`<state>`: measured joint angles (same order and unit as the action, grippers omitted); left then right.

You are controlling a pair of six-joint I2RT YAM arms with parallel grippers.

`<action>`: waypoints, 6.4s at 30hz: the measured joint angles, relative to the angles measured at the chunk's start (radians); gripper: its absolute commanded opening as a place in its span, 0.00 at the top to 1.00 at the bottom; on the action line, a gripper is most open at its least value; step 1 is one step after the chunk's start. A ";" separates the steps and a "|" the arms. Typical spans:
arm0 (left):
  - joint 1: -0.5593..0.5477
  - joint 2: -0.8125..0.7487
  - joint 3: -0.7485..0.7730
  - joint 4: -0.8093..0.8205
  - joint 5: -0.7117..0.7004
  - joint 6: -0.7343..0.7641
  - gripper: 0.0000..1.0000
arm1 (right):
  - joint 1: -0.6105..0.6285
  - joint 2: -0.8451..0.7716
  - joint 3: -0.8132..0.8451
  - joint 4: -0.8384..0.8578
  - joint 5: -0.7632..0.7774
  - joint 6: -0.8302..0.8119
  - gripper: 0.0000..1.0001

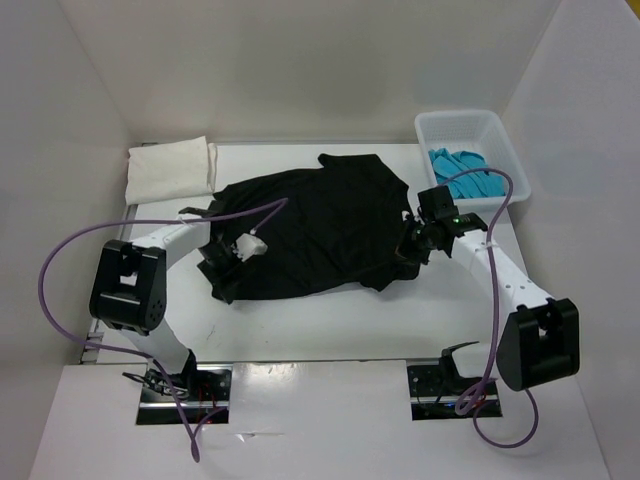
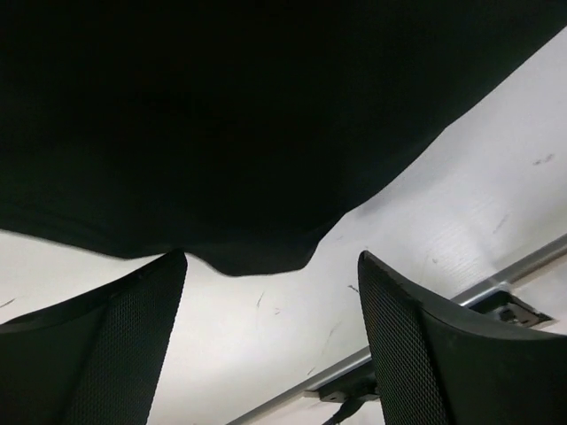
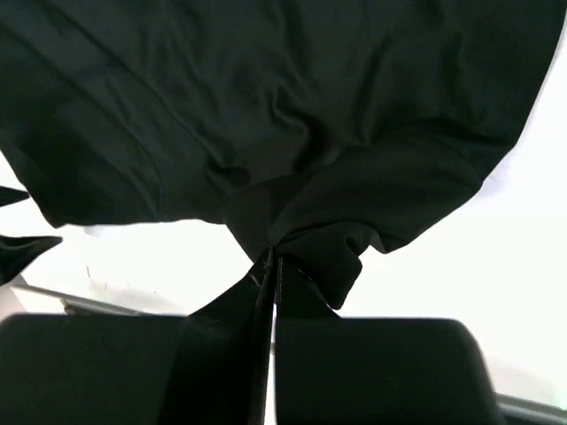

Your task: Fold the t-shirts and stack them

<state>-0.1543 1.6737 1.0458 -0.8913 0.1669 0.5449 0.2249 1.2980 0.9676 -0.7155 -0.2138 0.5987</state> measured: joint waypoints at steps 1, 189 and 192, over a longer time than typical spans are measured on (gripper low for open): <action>-0.019 0.000 -0.021 0.015 -0.020 0.000 0.15 | 0.002 0.005 -0.002 -0.006 -0.010 0.002 0.86; 0.272 0.161 0.243 0.105 -0.266 -0.129 0.54 | -0.007 0.367 0.065 0.132 0.145 0.046 1.00; 0.272 0.130 0.265 0.085 -0.212 -0.125 0.52 | -0.008 0.367 0.065 0.132 0.145 0.045 1.00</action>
<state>0.1173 1.8042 1.3106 -0.8059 -0.0448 0.4202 0.2169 1.6650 1.0328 -0.5835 -0.0685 0.6441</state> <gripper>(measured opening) 0.468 0.006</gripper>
